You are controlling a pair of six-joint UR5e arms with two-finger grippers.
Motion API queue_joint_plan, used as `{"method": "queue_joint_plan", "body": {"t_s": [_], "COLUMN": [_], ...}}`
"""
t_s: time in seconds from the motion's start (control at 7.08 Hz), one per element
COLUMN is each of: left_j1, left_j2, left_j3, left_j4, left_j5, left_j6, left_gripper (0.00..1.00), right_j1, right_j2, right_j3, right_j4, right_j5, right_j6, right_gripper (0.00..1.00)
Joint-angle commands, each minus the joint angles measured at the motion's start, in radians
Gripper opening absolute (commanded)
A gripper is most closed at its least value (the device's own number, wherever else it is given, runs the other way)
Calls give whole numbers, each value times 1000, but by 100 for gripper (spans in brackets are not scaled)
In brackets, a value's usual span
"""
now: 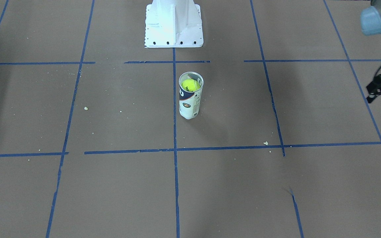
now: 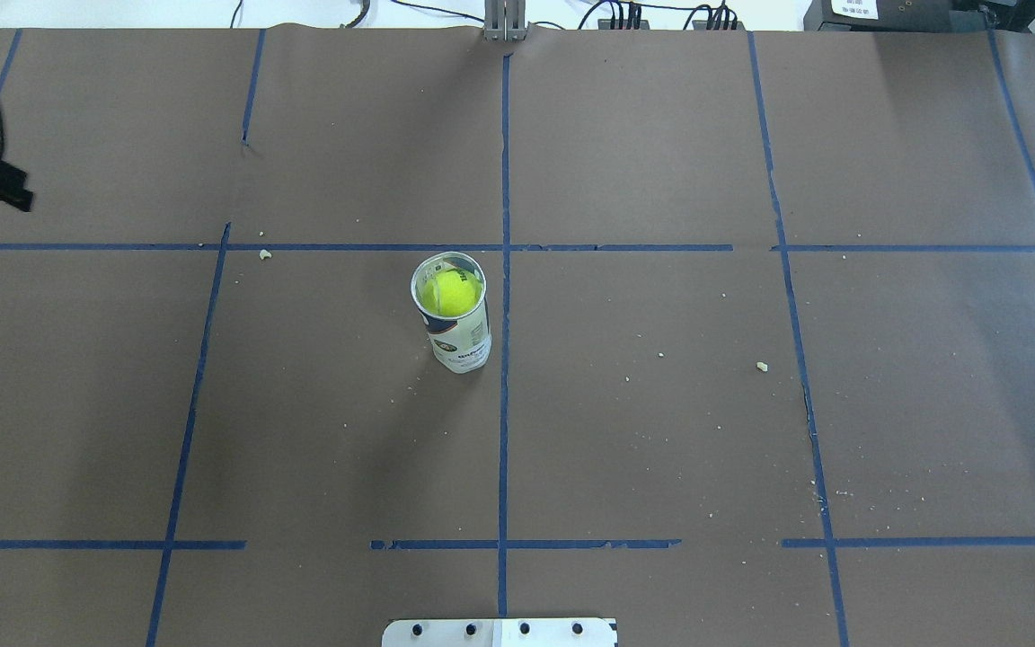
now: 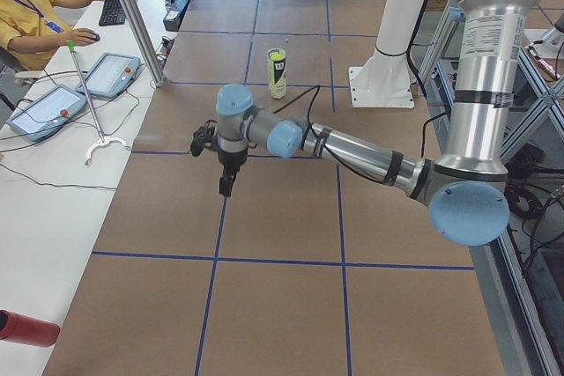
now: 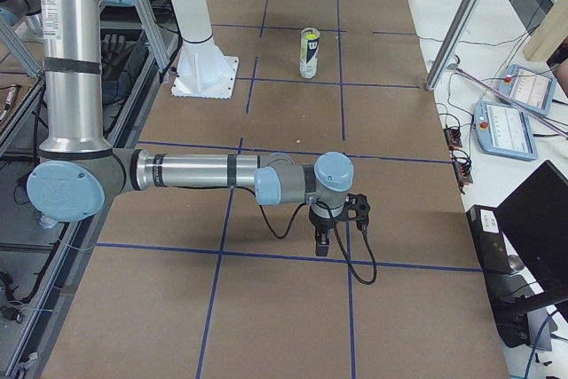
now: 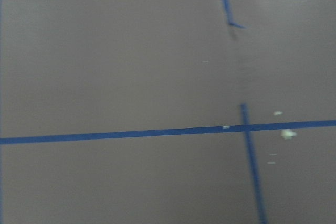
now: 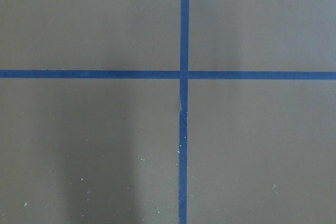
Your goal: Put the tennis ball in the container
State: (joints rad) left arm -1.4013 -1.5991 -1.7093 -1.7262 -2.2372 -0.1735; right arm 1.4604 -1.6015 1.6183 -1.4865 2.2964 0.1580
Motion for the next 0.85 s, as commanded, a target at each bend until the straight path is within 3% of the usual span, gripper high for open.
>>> {"method": "queue_joint_plan", "body": {"t_s": [0.0, 0.28, 0.71], "left_j1": [-189, -194, -193], "left_j2": [21, -4, 2], "left_j3": [224, 176, 155], "left_j4": [-24, 234, 248], "left_j5": [-142, -156, -153], "left_j6": [264, 275, 273], "left_gripper": [100, 100, 100], "right_j1": [0, 0, 0], "right_j2": [0, -2, 0], "right_j3": [0, 0, 0], "right_j4": [0, 0, 0], "right_j5": [0, 0, 0], "right_j6": [0, 0, 0], "right_gripper": [100, 100, 100]}}
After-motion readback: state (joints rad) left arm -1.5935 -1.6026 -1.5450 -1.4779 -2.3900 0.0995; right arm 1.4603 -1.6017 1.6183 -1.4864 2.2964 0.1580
